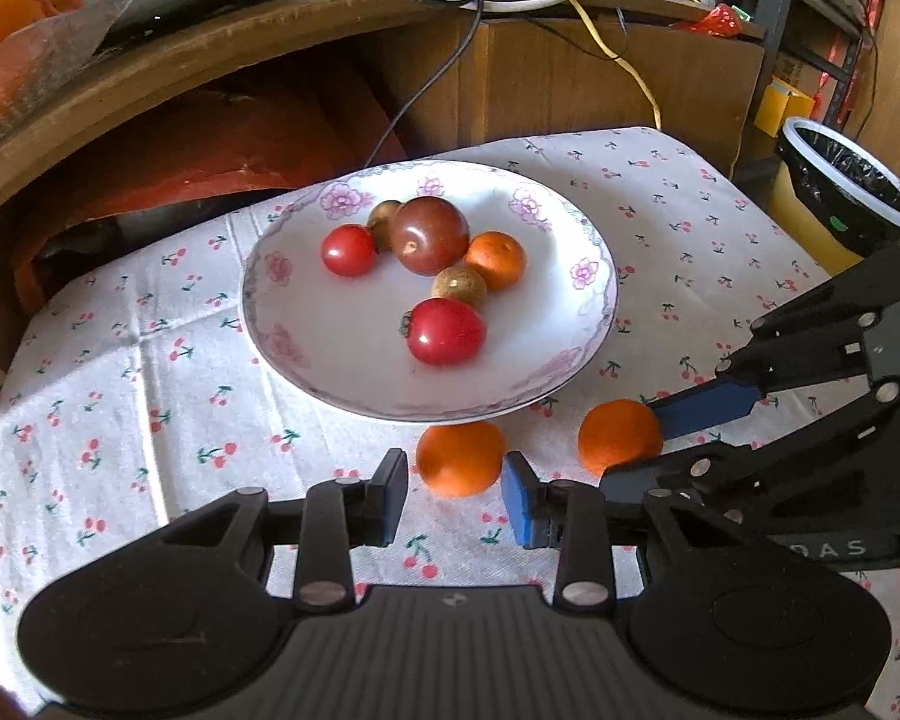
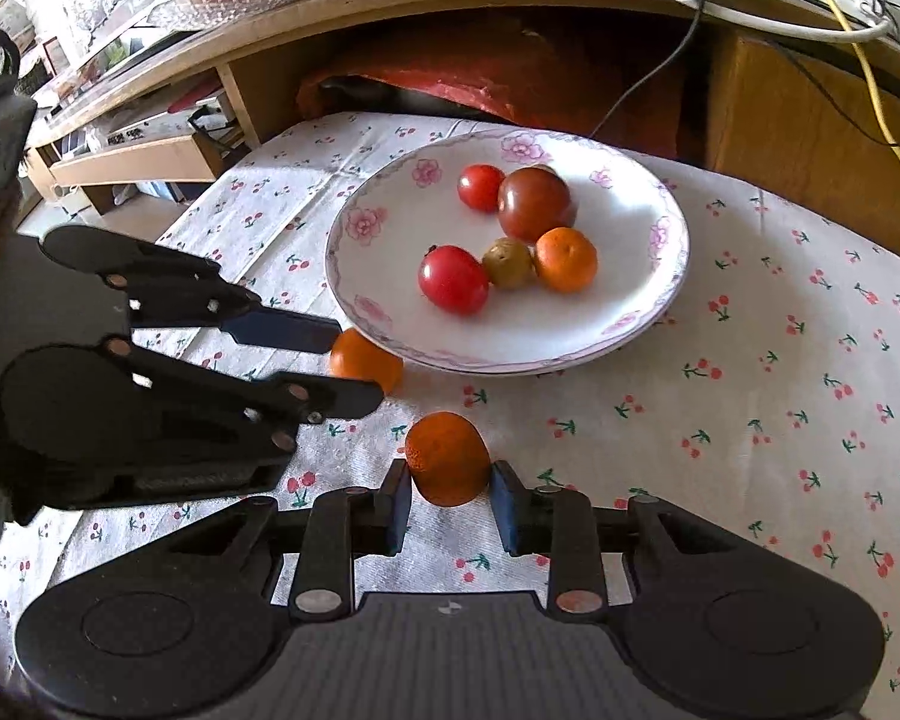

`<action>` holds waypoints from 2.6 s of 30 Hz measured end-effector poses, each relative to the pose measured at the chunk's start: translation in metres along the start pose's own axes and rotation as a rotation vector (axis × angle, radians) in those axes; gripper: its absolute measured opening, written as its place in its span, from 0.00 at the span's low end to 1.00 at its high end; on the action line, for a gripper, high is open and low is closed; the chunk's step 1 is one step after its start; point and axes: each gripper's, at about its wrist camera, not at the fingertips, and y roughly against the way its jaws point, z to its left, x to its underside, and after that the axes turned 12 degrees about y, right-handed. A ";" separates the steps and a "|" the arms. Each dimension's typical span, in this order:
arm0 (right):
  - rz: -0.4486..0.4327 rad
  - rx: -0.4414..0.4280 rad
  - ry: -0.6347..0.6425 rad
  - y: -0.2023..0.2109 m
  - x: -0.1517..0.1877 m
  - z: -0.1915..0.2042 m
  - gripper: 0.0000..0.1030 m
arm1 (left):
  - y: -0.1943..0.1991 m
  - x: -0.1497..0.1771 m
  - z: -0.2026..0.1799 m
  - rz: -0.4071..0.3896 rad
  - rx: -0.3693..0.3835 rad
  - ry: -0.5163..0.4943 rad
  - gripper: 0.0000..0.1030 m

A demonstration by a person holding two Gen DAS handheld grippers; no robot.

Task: Organize fruits
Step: 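Grasp a mandarin with the left gripper while the right grasps another mandarin, then lift both mandarins and carry them over the white bowl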

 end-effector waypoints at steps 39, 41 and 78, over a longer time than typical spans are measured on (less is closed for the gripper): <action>0.069 0.050 0.015 0.021 0.028 0.029 0.25 | 0.029 0.049 -0.040 0.090 0.011 -0.134 0.40; 0.064 0.047 0.016 0.020 0.028 0.029 0.25 | 0.029 0.049 -0.041 0.089 0.007 -0.137 0.40; -0.025 0.068 0.041 0.045 0.005 0.019 0.24 | 0.044 0.013 -0.044 0.002 -0.053 -0.100 0.39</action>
